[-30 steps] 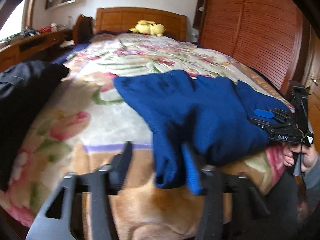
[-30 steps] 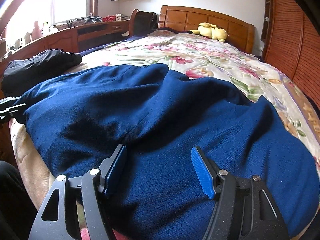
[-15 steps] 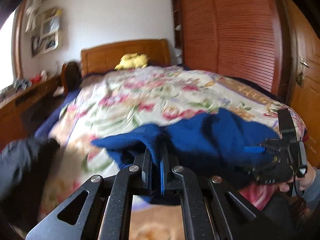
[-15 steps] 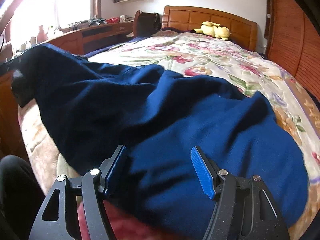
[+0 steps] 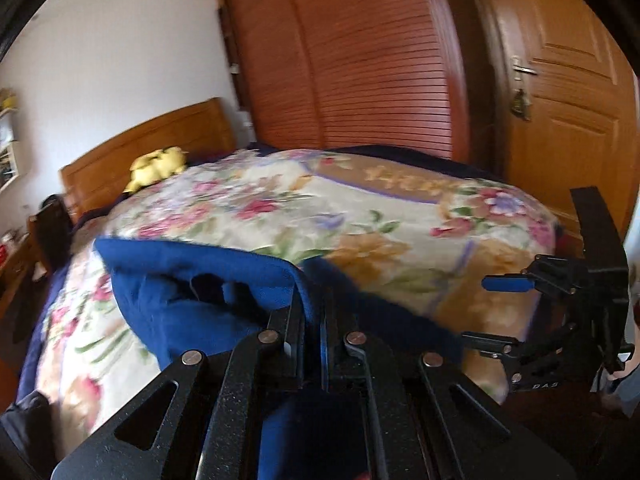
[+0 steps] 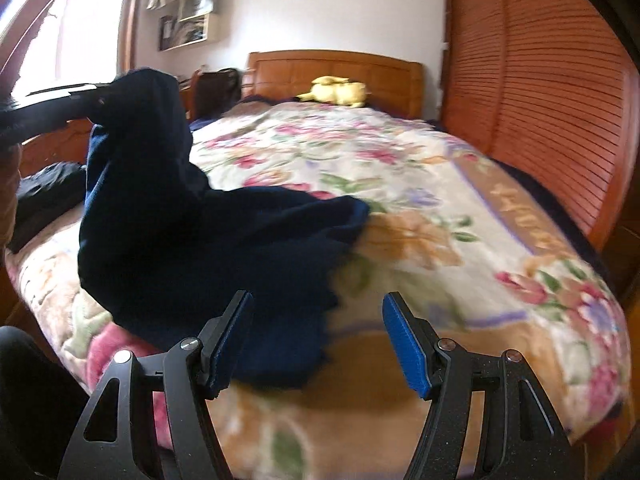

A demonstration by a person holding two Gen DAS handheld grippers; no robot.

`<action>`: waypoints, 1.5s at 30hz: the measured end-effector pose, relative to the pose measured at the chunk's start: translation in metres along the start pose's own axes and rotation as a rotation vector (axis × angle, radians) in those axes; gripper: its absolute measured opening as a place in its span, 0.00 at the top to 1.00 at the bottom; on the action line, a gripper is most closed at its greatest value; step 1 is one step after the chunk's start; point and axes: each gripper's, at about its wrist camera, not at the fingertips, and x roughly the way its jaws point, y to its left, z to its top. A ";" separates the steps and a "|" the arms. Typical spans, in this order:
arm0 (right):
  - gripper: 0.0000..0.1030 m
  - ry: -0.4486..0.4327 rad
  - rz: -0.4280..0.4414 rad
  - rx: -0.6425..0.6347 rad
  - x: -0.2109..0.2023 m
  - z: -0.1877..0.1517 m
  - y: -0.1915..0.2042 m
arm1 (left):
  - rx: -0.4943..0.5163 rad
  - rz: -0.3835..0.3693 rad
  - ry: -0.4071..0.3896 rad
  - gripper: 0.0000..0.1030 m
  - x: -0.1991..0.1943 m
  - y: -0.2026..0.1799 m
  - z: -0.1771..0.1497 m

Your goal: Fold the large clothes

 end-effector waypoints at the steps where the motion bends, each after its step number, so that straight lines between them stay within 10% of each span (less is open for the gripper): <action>1: 0.33 -0.003 -0.011 0.010 -0.005 -0.003 -0.006 | 0.011 -0.019 0.001 0.95 0.001 -0.009 0.002; 10: 0.33 -0.009 -0.058 0.088 -0.019 -0.015 -0.023 | -0.016 -0.107 0.092 0.92 0.021 -0.043 -0.014; 16: 0.33 -0.014 -0.050 0.091 -0.014 -0.009 -0.026 | -0.088 -0.158 0.016 0.65 -0.011 -0.019 -0.016; 20: 0.33 -0.039 -0.040 0.083 -0.015 0.000 -0.021 | -0.122 -0.090 -0.040 0.24 -0.035 0.003 -0.023; 29: 0.33 -0.094 0.005 0.015 -0.010 0.036 0.014 | -0.213 0.066 -0.048 0.23 -0.043 0.062 -0.062; 45: 0.33 -0.034 -0.007 -0.113 0.026 0.058 0.064 | -0.312 0.106 -0.004 0.23 -0.018 0.104 -0.136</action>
